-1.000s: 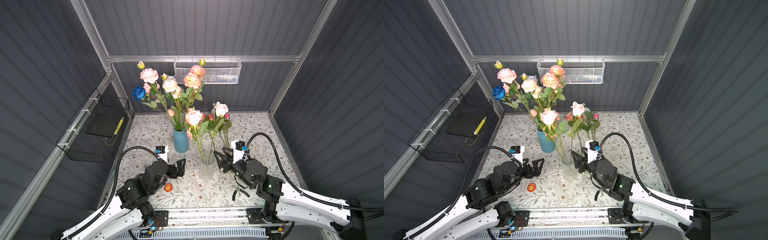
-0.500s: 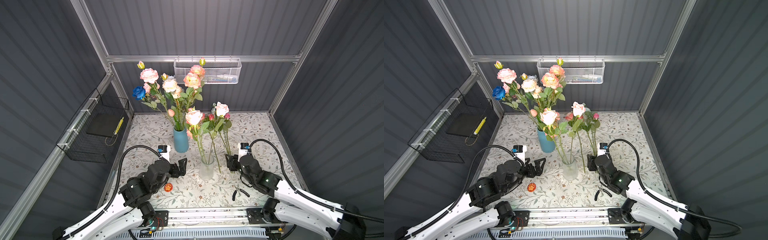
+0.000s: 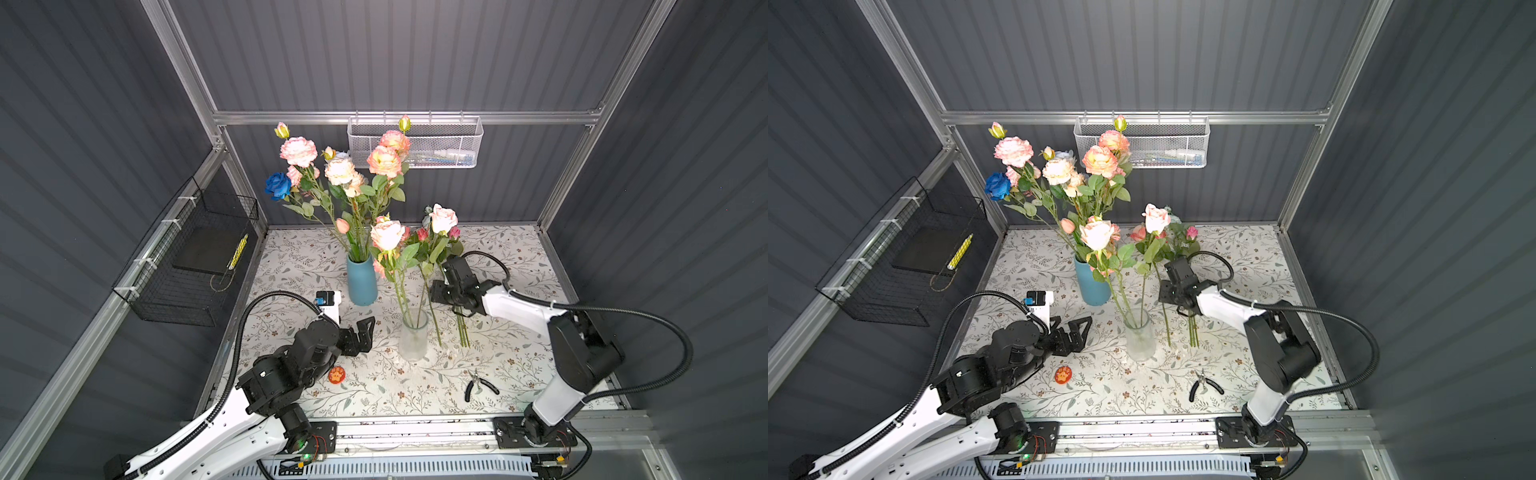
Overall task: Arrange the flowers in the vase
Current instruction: 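Grasp another rose stem from the bundle with the right gripper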
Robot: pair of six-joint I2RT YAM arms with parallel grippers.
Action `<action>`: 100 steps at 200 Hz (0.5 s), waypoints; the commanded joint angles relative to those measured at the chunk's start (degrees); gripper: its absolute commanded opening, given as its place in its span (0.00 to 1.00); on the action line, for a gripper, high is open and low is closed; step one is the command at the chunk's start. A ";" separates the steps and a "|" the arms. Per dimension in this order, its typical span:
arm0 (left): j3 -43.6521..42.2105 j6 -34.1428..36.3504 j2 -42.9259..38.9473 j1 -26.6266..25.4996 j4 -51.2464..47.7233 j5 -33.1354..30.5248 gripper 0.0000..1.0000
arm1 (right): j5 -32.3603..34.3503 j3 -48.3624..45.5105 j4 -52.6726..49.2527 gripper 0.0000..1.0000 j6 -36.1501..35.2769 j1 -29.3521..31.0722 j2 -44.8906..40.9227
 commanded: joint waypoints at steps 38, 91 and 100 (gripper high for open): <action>-0.01 -0.90 -2.93 -0.30 -2.11 -0.54 1.00 | 2.15 18.48 -15.20 0.51 -1.84 -0.76 15.94; -0.10 -0.89 -1.82 -0.29 -1.23 -0.05 1.00 | 7.53 27.49 -23.78 0.44 -2.44 1.02 24.07; -0.08 -0.88 -1.73 -0.26 -1.22 0.05 1.00 | 8.04 28.57 -25.14 0.43 -2.21 1.16 25.18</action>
